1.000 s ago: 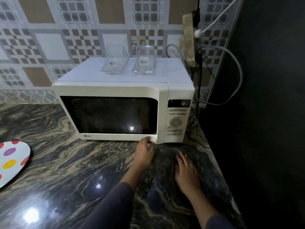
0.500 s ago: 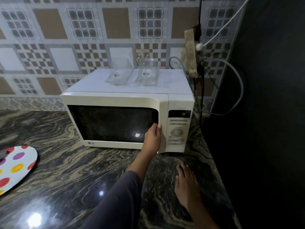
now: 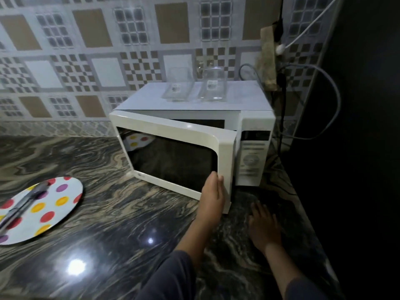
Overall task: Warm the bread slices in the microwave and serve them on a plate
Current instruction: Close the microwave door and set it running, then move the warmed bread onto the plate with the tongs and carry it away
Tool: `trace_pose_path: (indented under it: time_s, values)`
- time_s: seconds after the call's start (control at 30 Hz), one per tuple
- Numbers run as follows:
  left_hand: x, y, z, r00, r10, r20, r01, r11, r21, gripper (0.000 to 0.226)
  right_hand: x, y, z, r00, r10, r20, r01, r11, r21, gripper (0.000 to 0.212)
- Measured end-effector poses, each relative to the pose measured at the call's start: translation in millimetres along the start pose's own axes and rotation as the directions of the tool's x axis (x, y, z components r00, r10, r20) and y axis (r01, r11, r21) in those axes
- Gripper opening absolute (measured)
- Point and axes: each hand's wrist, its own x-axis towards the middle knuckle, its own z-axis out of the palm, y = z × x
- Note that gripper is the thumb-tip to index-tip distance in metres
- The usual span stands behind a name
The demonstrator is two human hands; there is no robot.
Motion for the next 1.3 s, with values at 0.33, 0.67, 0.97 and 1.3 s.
trace_pose_path:
  time_s: [0.33,0.67,0.97,1.3]
  values:
    - [-86.5,5.7,-82.0,1.000,-0.004,0.026,0.006,0.998,-0.058,0.027,-59.3,-73.8,-65.0,0.977,0.188,-0.102,-0.041,0.631,0.775,0.029]
    - [-162.3,-9.1,-177.5,0.991,-0.042,-0.129,0.029,0.995,-0.099,0.026,-169.9,-208.0,-167.4,0.804,-0.473,-0.360,0.568,0.433,0.700,0.031]
    - [-187.7,-43.1,-263.6,0.957,-0.212,-0.199,0.195,0.976,-0.100,0.024,-213.8,-308.2,-147.7,0.733,-0.564,-0.380,0.678,0.561,0.475,0.040]
    - [-183.4,-65.1,-323.4,0.881,-0.411,-0.232,0.365,0.905,-0.216,0.044,-226.5,-383.8,-117.9,0.730,-0.516,-0.448,0.683,0.576,0.449,0.042]
